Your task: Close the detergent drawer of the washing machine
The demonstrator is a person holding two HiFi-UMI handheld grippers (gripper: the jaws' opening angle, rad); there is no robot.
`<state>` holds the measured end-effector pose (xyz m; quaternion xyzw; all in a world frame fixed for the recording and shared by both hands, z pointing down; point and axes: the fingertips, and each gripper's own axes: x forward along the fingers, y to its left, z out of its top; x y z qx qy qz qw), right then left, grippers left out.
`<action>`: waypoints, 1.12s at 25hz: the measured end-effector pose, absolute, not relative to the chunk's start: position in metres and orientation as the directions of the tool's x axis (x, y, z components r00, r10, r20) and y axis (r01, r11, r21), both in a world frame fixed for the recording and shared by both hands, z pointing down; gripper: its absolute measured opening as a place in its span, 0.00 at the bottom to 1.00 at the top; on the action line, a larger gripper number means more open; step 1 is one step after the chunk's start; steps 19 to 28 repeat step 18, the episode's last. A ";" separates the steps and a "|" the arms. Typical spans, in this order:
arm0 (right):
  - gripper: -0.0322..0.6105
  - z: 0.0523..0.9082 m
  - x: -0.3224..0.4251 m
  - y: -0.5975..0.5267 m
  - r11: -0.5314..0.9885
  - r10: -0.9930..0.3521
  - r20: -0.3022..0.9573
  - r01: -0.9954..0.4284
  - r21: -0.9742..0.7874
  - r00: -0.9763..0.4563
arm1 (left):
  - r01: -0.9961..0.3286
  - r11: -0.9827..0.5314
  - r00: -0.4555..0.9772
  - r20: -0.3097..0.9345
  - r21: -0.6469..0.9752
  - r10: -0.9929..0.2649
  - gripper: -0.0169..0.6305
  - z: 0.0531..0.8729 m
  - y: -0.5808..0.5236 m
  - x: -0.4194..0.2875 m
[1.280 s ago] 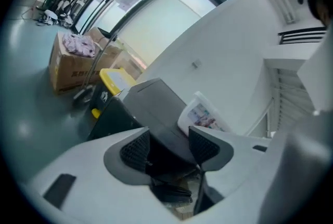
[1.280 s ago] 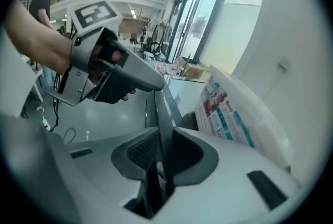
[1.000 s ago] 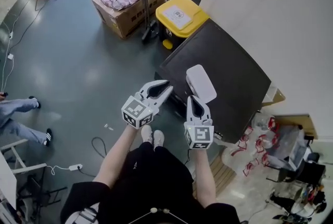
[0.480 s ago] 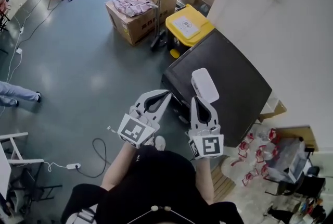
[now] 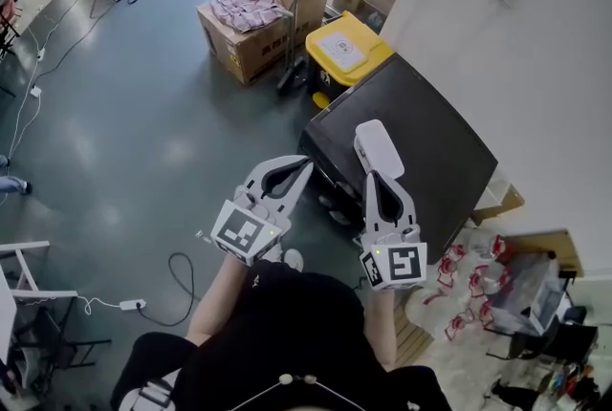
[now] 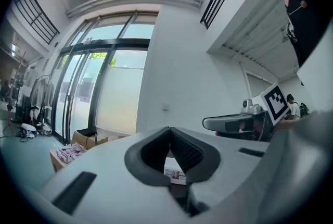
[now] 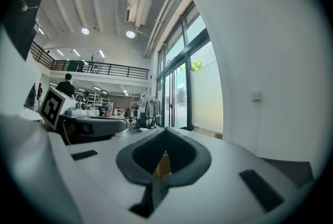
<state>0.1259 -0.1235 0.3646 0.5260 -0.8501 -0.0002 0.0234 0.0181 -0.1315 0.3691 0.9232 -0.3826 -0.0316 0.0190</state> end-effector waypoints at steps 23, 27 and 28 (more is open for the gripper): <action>0.05 0.368 0.113 -0.114 0.456 -0.889 0.047 -0.890 0.010 -0.455 | -0.689 -0.723 0.722 -0.035 0.046 -0.691 0.04 0.363 -0.128 0.014; 0.05 0.368 0.113 -0.114 0.456 -0.889 0.047 -0.890 0.010 -0.455 | -0.689 -0.723 0.722 -0.035 0.046 -0.691 0.04 0.363 -0.128 0.014; 0.05 0.368 0.113 -0.114 0.456 -0.889 0.047 -0.890 0.010 -0.455 | -0.689 -0.723 0.722 -0.035 0.046 -0.691 0.04 0.363 -0.128 0.014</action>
